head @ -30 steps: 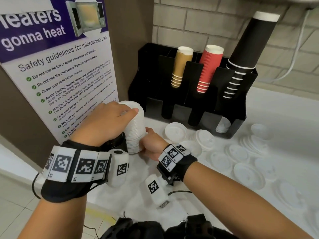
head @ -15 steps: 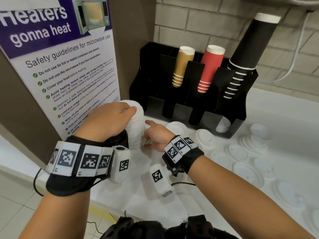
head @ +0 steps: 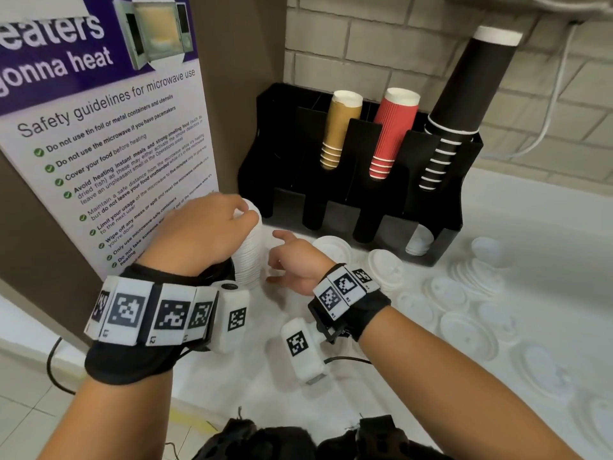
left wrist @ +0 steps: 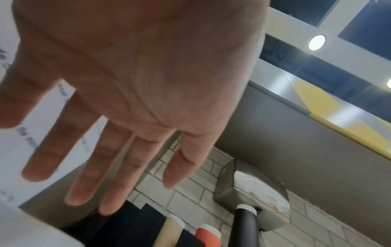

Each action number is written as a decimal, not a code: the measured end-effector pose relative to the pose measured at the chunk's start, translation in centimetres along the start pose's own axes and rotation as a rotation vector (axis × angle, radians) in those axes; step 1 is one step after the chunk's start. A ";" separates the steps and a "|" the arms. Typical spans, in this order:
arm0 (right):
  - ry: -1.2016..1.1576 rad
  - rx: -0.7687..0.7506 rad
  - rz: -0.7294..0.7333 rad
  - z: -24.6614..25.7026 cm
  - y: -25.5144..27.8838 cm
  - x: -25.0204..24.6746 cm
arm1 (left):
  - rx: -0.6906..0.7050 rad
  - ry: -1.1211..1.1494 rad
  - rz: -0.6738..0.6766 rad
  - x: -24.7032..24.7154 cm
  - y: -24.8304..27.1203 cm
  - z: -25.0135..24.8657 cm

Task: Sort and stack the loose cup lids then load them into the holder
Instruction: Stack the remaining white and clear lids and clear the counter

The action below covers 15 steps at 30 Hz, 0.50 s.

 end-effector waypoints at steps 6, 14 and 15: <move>-0.185 -0.184 -0.110 4.9 4.7 -6.5 | 0.378 0.588 -0.149 -0.9 -0.2 -5.5; 0.035 -0.246 -0.596 12.0 6.5 -22.2 | 0.363 0.951 0.060 4.2 -0.6 -8.0; 0.118 -0.206 -0.643 12.2 6.0 -23.5 | 0.347 0.956 0.074 4.7 -0.8 -7.9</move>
Point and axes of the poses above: each hand's wrist, its own y-axis away from the middle knuckle, its own x-axis out of the palm, z = x × y, the point moved 7 cm from there along -y, towards the middle knuckle, and after that the axes turned 1 degree about -x, right-handed, at the moved point
